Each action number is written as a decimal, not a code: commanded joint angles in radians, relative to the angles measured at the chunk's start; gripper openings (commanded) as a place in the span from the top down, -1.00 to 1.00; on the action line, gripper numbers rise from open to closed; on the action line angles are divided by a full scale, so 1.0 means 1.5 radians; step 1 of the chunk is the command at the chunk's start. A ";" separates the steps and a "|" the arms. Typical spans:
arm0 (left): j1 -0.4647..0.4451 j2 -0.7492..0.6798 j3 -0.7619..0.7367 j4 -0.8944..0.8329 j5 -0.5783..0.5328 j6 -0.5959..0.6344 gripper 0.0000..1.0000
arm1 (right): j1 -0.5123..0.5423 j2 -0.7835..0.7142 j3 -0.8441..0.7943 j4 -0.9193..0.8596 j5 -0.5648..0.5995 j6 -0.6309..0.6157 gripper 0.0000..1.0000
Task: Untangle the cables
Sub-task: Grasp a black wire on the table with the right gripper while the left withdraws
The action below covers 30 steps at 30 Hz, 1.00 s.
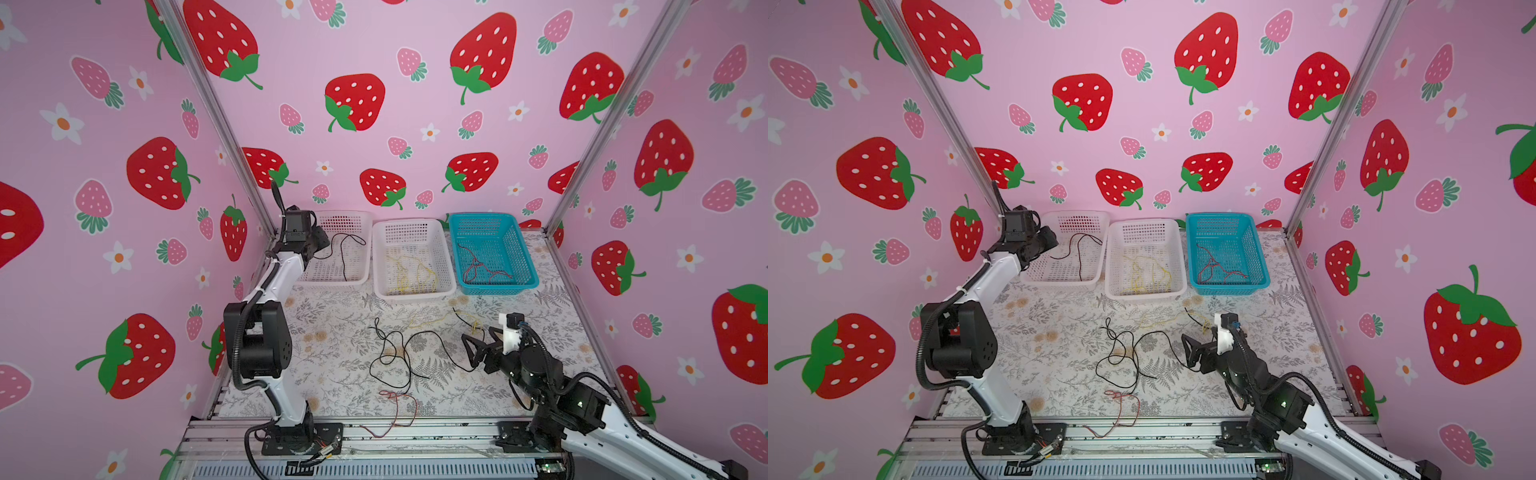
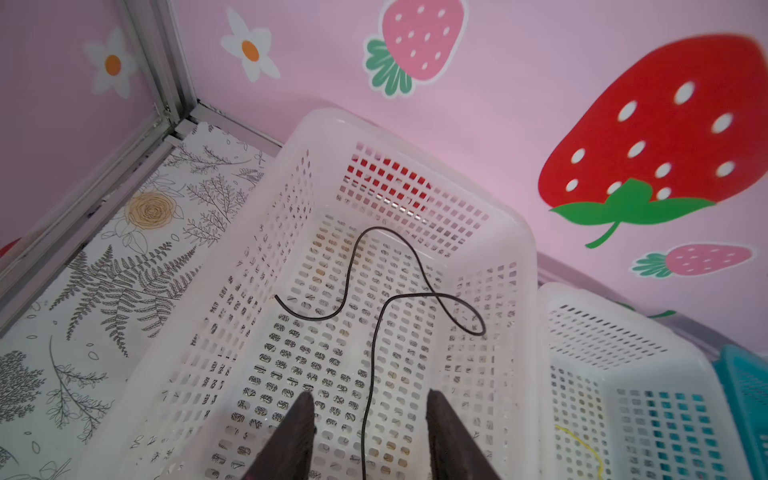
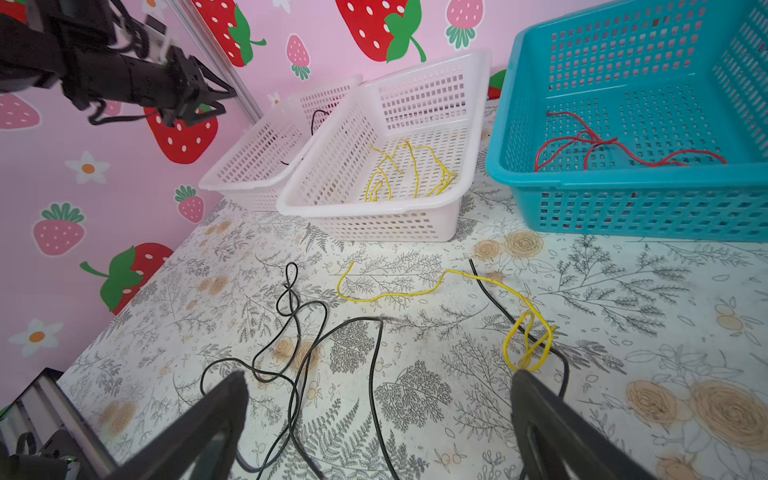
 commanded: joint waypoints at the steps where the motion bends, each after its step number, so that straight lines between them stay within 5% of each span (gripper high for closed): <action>1: -0.006 -0.058 -0.014 -0.017 -0.039 -0.035 -0.07 | -0.001 0.028 0.032 -0.065 0.037 0.028 -0.99; 7: -0.031 -0.145 -0.042 -0.073 -0.063 -0.079 -0.31 | -0.001 0.123 0.056 -0.107 0.034 0.057 -0.99; 17: -0.143 -0.348 -0.164 -0.130 -0.145 -0.038 -0.98 | 0.000 0.274 0.037 0.002 -0.132 0.013 -0.99; 23: -0.164 -0.472 -0.260 -0.214 -0.137 -0.055 -0.98 | 0.000 0.339 0.013 0.074 -0.184 -0.014 -0.87; 30: -0.165 -0.597 -0.401 -0.246 -0.039 -0.035 -0.98 | -0.001 0.428 -0.005 0.147 -0.198 -0.052 -0.62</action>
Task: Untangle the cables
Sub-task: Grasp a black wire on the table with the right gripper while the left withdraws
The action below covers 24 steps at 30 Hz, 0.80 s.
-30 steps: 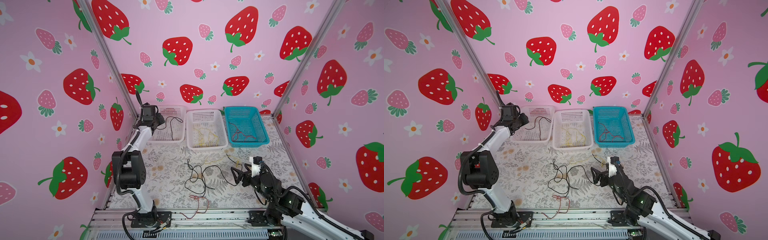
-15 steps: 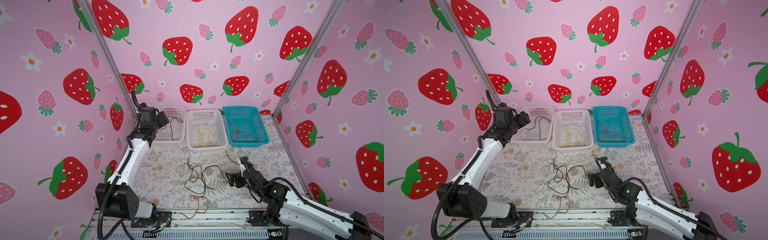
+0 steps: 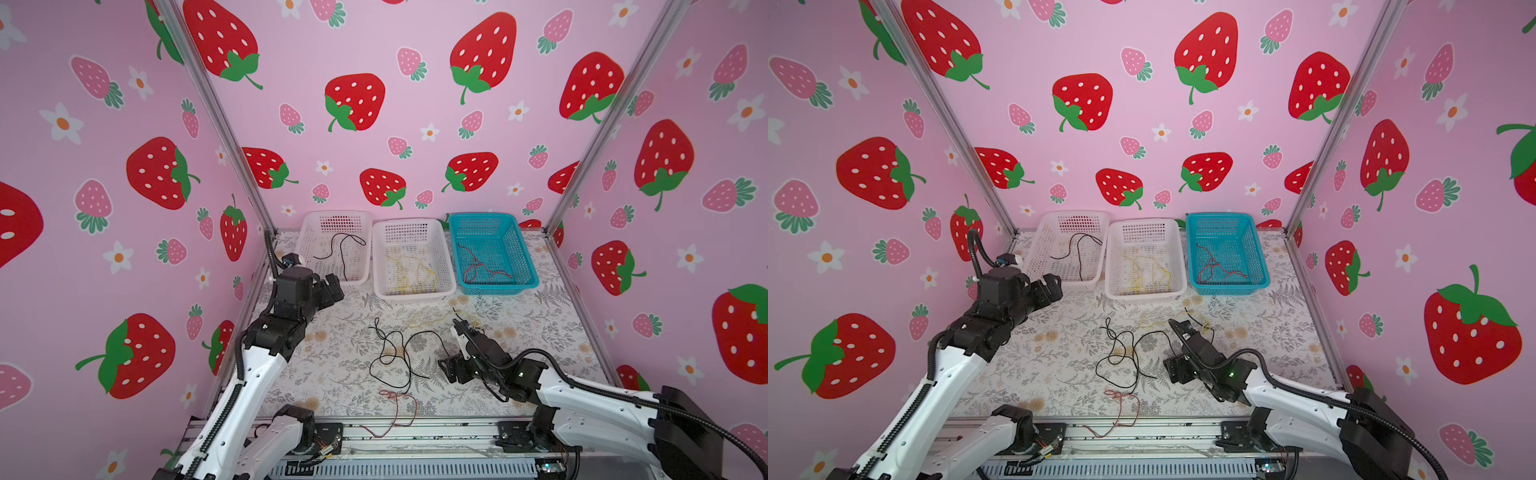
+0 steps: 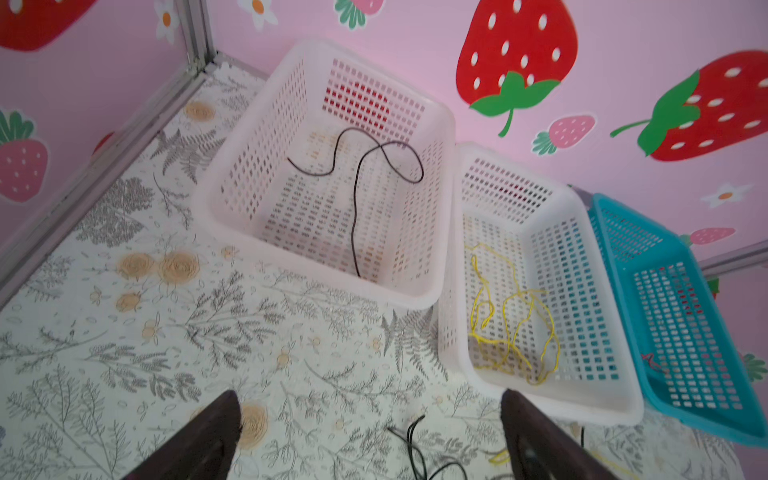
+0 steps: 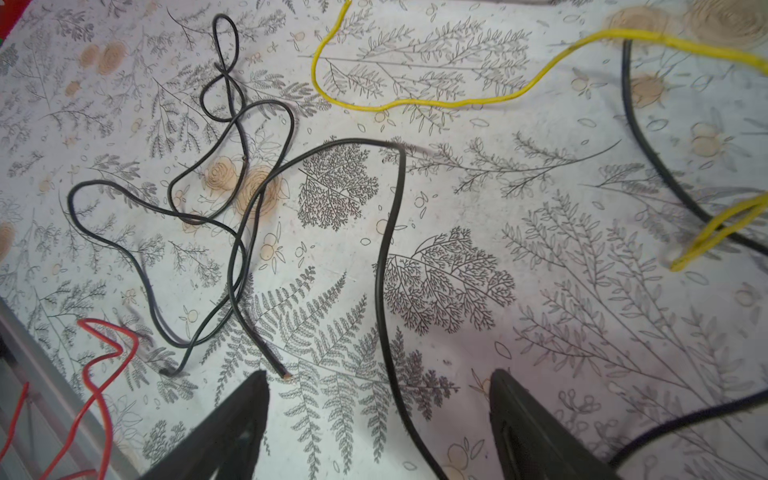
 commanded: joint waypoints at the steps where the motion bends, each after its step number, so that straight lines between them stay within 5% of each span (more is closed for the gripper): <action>1: -0.003 -0.036 -0.030 -0.055 0.046 0.019 -0.98 | -0.001 0.032 -0.013 0.057 -0.017 -0.028 -0.53; 12: -0.002 -0.115 -0.111 -0.048 0.039 0.002 -0.98 | -0.001 0.093 0.030 0.070 -0.013 -0.050 0.87; 24: -0.001 -0.143 -0.118 -0.024 0.120 0.035 -0.98 | 0.005 0.007 0.223 -0.043 -0.068 -0.096 1.00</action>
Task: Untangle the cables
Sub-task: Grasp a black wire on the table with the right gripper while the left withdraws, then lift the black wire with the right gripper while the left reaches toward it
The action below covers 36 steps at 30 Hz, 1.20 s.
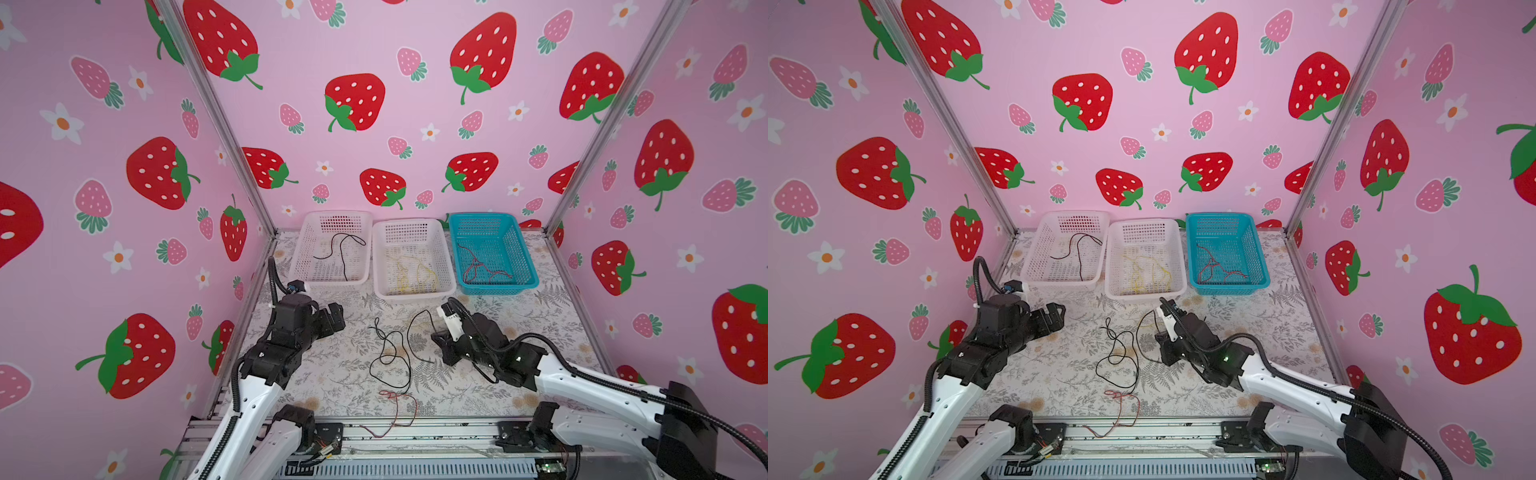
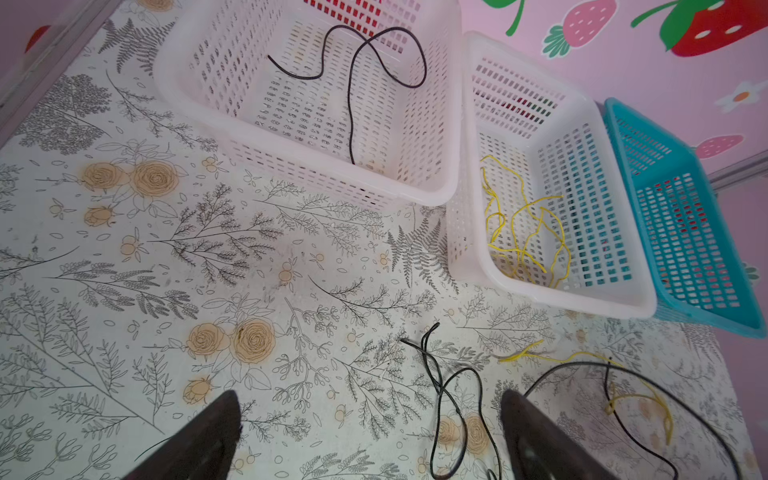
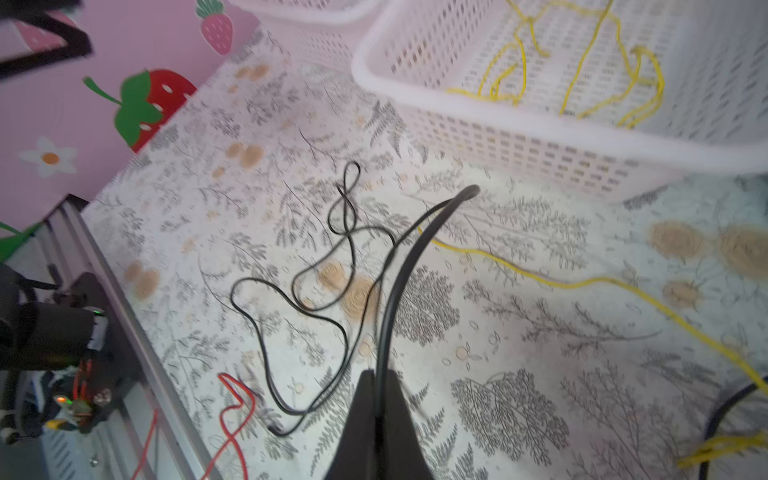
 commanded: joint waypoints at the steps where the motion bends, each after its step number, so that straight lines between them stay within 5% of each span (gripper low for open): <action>1: -0.001 -0.034 -0.010 0.032 0.058 0.028 -0.99 | 0.006 -0.013 0.062 -0.042 -0.020 -0.020 1.00; 14: -0.006 -0.207 -0.108 0.251 0.299 0.025 -1.00 | 0.009 0.075 0.344 -0.074 -0.070 -0.015 1.00; 20: -0.043 -0.209 -0.131 0.361 0.406 -0.013 -0.99 | 0.010 0.112 0.399 -0.067 -0.091 0.016 1.00; 29: -0.124 -0.209 -0.172 0.515 0.433 -0.074 -0.98 | 0.011 0.125 0.405 -0.042 -0.140 0.054 1.00; 36: -0.251 -0.143 -0.162 0.534 0.400 -0.010 -0.98 | 0.025 0.138 0.408 -0.015 -0.180 0.084 1.00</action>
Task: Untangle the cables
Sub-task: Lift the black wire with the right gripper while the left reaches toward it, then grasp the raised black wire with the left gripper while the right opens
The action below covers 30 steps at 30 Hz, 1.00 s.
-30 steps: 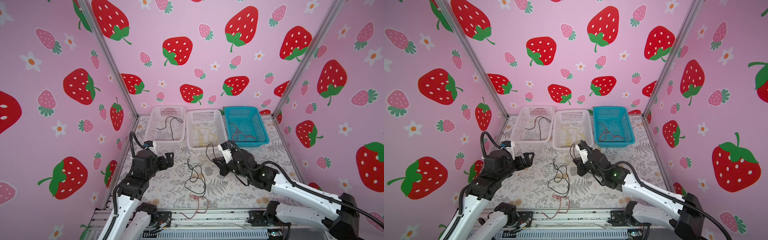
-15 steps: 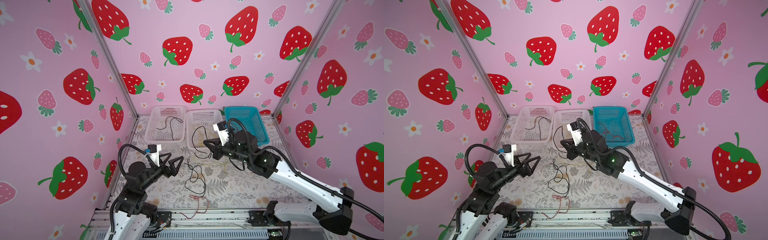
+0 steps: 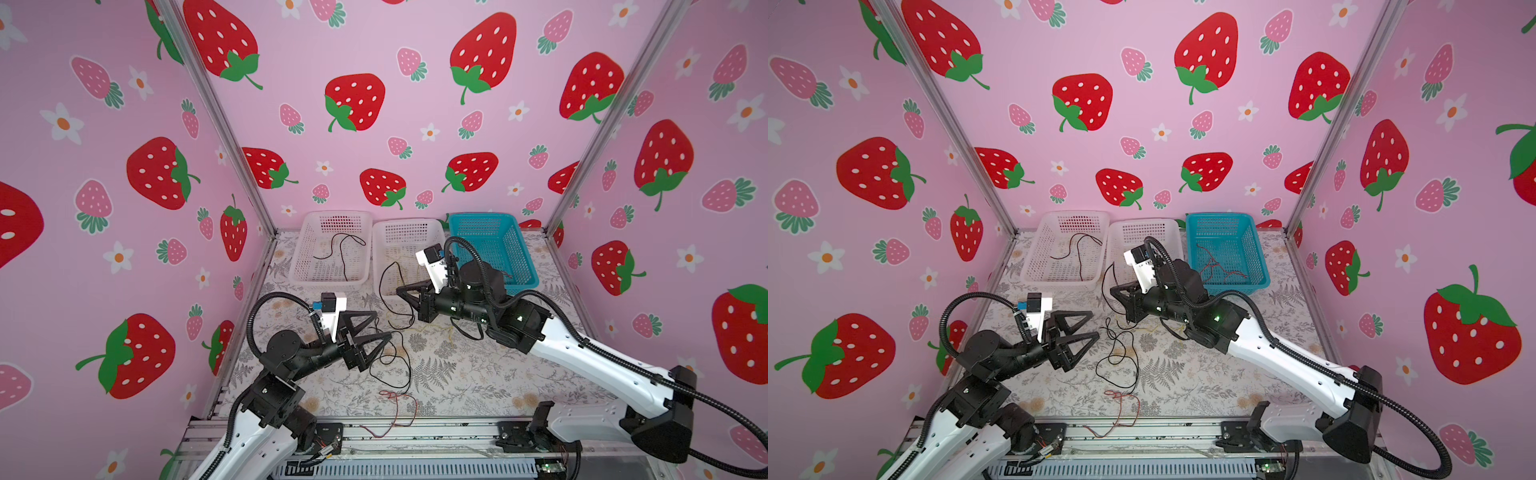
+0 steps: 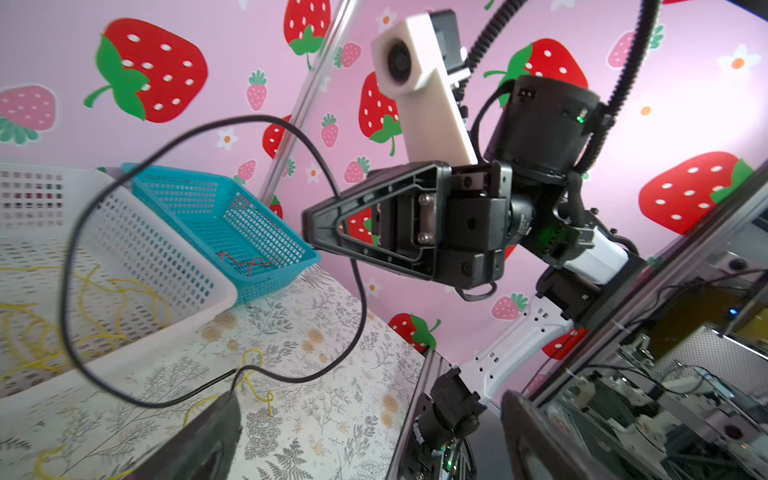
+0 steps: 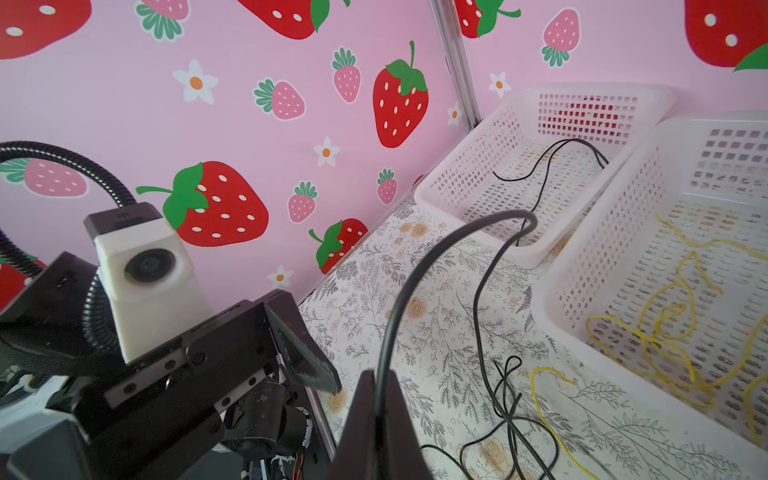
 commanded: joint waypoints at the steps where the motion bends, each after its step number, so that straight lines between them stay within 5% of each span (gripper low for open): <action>1: -0.044 0.037 0.019 0.021 -0.018 0.044 -0.98 | 0.013 0.007 0.023 0.030 -0.028 0.024 1.00; 11: -0.142 0.123 0.070 -0.014 -0.164 0.146 -0.94 | 0.043 0.006 0.030 0.046 -0.037 0.044 1.00; 16: -0.154 0.130 0.070 0.002 -0.172 0.158 -0.67 | 0.054 0.000 0.022 0.052 -0.037 0.050 1.00; 28: -0.156 0.115 0.068 -0.002 -0.171 0.166 0.90 | 0.056 -0.013 -0.005 0.064 -0.029 0.051 1.00; 30: -0.156 0.108 0.069 -0.008 -0.171 0.164 1.00 | 0.056 -0.018 -0.014 0.064 -0.020 0.048 1.00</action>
